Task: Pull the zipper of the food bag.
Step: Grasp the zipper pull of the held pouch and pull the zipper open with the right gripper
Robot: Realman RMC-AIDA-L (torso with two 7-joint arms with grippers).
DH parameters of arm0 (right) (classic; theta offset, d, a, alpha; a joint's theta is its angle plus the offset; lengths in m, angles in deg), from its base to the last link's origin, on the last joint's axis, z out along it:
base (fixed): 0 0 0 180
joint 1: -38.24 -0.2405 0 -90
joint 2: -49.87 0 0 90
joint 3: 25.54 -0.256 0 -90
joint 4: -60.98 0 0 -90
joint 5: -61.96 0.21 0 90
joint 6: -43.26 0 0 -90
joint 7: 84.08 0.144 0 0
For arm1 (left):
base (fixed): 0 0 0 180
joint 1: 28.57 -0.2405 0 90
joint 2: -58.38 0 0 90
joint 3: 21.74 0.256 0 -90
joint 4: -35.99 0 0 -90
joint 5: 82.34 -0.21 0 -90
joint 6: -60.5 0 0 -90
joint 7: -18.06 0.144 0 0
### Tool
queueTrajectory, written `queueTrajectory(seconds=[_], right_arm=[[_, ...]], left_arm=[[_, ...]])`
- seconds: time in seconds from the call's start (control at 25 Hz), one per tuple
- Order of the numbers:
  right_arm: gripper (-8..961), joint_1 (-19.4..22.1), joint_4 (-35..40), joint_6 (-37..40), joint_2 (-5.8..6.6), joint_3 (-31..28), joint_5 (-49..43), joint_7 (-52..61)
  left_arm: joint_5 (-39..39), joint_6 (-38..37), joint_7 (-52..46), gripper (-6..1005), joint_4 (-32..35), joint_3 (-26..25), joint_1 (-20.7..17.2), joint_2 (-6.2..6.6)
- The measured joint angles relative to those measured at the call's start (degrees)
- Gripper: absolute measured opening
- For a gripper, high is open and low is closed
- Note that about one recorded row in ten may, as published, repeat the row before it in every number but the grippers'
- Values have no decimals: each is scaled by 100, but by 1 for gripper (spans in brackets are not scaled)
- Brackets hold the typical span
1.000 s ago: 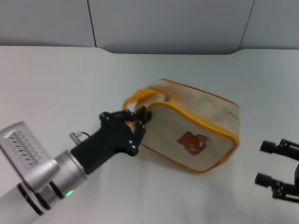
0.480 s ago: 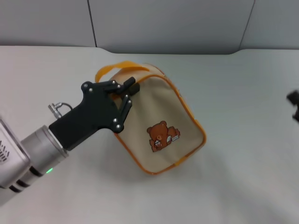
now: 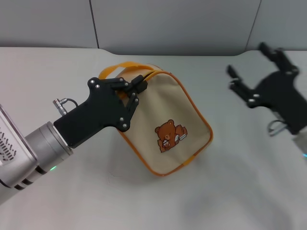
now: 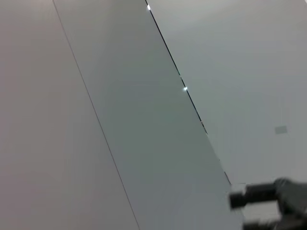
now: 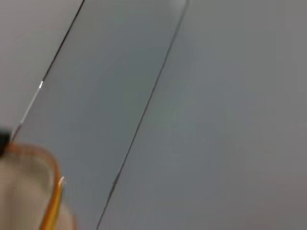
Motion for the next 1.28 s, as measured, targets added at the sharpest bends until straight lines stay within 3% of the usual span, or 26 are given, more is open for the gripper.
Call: queueTrajectory(seconds=[0.16, 0.52, 1.28], right_arm=[[761, -263, -344, -628, -2, 8, -396, -484], [760, -88, -469, -376, -12, 4, -1163, -598], [758, -209, -899, -266, -17, -79, -1213, -838]], left_arm=[[1, 5, 4, 48, 3, -2, 1, 1], [0, 6, 7, 44, -5, -30, -5, -4], [0, -34, 21, 42, -58, 17, 1, -17]])
